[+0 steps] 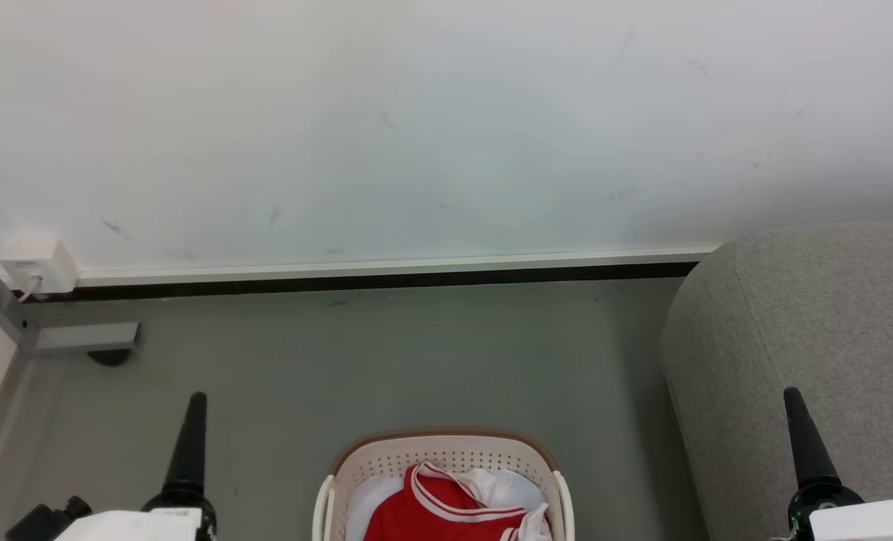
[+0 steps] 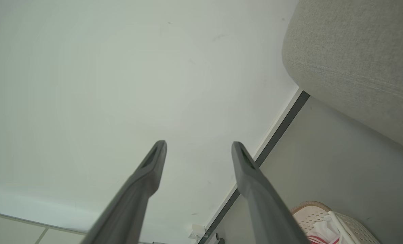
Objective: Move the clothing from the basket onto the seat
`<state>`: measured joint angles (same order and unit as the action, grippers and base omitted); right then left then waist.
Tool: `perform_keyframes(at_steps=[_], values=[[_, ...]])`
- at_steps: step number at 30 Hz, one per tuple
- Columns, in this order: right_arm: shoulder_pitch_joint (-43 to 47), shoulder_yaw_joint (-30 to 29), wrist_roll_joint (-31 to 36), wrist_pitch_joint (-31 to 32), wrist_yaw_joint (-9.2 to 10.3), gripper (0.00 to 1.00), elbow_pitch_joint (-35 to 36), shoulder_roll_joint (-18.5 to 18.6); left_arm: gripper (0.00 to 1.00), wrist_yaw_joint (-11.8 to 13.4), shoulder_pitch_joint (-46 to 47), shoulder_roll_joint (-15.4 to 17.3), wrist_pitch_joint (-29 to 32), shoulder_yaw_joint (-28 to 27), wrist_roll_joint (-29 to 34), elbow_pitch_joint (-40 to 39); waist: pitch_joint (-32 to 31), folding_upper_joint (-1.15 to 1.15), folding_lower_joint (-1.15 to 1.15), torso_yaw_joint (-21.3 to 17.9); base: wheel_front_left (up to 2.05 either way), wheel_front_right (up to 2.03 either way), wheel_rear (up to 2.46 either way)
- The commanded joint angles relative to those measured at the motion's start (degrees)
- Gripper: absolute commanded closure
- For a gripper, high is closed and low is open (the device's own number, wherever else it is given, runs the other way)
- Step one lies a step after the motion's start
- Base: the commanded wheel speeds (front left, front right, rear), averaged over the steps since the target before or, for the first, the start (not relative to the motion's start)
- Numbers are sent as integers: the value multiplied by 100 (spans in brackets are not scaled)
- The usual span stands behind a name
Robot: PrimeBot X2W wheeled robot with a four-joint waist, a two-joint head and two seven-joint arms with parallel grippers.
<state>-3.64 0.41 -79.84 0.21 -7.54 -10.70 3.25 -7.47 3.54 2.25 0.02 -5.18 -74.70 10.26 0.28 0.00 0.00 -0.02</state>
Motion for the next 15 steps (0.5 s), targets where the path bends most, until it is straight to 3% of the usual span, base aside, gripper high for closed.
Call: perform_keyframes(at_steps=[1,15], values=[[-120,58,368,-78,2,0,126,105,0,-2,30,42,-59,-14,342,-159,1,0,0,-5,0,0,0],[-47,130,2573,-378,3,0,282,48,0,181,-139,158,-359,184,2583,-515,19,0,0,-8,0,0,0]])
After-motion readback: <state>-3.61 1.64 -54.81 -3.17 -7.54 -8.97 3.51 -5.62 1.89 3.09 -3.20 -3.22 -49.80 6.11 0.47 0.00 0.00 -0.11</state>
